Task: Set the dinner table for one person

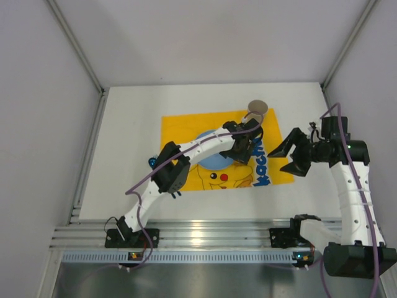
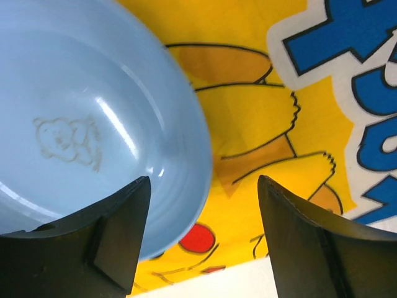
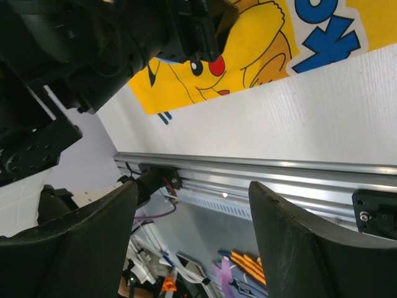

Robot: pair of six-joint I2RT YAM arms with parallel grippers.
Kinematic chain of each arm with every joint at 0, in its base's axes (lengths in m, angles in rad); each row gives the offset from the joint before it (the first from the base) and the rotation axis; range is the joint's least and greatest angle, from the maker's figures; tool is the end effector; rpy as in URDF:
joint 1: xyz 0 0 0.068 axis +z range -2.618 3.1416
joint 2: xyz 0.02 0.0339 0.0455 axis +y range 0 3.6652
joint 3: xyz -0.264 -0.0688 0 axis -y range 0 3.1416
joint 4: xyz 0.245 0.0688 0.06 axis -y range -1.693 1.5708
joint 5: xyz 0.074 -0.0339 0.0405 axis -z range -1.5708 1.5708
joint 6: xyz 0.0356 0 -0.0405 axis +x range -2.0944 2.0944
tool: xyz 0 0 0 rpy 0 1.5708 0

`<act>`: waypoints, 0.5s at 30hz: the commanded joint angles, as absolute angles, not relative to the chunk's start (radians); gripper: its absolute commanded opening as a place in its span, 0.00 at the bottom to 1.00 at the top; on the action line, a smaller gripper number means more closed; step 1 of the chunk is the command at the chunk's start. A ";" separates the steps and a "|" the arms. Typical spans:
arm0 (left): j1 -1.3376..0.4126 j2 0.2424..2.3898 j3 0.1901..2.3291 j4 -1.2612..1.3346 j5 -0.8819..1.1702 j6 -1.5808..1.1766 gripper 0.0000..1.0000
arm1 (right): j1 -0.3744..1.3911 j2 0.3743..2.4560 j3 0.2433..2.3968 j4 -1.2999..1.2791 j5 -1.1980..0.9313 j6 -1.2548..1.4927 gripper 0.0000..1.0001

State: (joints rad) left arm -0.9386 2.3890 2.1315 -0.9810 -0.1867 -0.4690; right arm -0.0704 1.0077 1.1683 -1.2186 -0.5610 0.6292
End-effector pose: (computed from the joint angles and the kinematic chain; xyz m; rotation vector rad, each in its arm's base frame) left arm 0.3011 -0.3998 0.1866 0.6015 2.7013 -0.1028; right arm 0.1634 0.0075 0.3444 0.7215 2.5630 0.9272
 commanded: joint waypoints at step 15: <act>-0.398 1.536 1.231 -0.830 -0.226 -0.577 0.73 | -0.084 0.983 1.151 -1.177 -0.561 0.632 0.73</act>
